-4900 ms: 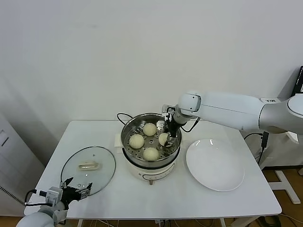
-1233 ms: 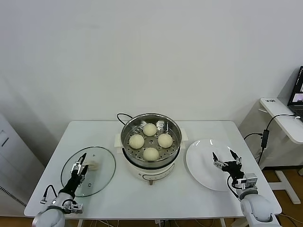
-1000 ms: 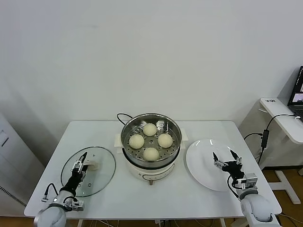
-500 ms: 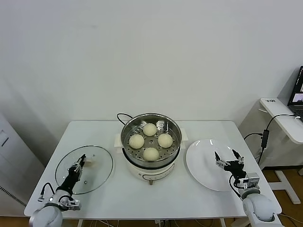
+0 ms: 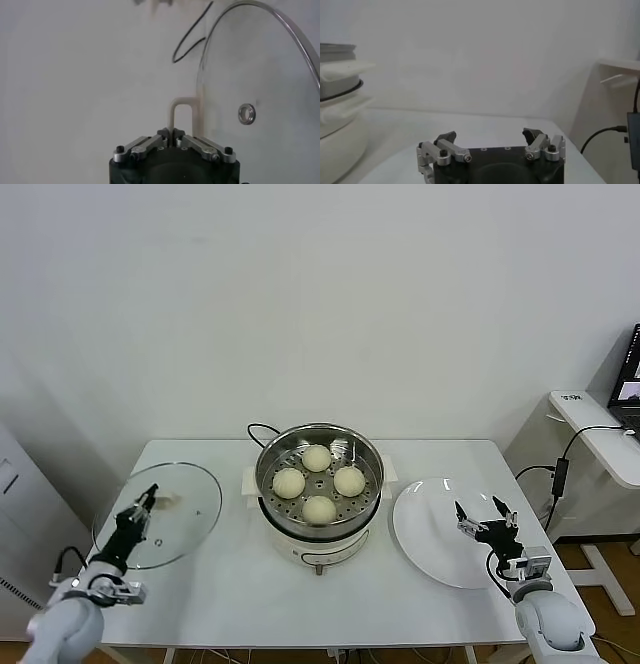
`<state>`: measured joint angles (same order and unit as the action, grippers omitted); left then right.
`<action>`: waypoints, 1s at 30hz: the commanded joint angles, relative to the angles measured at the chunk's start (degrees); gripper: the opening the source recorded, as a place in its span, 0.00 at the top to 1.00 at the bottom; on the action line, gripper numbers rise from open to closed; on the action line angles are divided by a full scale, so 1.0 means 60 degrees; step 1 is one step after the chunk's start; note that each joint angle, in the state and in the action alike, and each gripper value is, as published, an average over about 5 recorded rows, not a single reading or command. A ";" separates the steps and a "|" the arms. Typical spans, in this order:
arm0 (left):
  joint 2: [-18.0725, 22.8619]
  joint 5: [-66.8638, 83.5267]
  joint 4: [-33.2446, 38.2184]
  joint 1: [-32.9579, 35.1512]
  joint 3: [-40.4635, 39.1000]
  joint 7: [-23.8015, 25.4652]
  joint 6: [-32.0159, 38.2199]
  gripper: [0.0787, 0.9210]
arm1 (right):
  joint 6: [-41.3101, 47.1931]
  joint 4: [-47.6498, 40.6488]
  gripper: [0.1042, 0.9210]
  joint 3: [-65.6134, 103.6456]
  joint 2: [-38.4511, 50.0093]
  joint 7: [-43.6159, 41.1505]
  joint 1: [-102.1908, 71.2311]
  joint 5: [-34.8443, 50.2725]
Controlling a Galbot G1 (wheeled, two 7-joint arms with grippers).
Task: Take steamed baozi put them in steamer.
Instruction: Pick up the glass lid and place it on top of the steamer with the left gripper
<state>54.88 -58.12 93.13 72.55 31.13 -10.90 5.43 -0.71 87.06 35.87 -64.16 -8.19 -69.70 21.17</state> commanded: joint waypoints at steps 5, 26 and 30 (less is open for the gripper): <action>-0.1124 0.1399 0.2532 -0.0787 -0.0805 0.1601 -0.1890 0.96 | 0.0033 0.0149 0.12 0.0038 0.0028 0.0007 0.0013 0.0016; -0.0048 -0.0993 0.3693 -0.3776 -0.5413 0.3832 -0.6390 0.96 | 0.0007 0.0039 0.12 0.0054 0.0121 0.0040 0.0063 0.0044; 0.0510 -0.1247 0.3338 -0.4232 -0.5902 0.3963 -0.6630 0.96 | 0.0009 0.0030 0.12 0.0060 0.0161 0.0051 0.0040 0.0052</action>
<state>51.84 -60.10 113.18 56.59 8.38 8.00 -23.18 -0.65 87.31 36.19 -63.45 -7.91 -69.39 21.40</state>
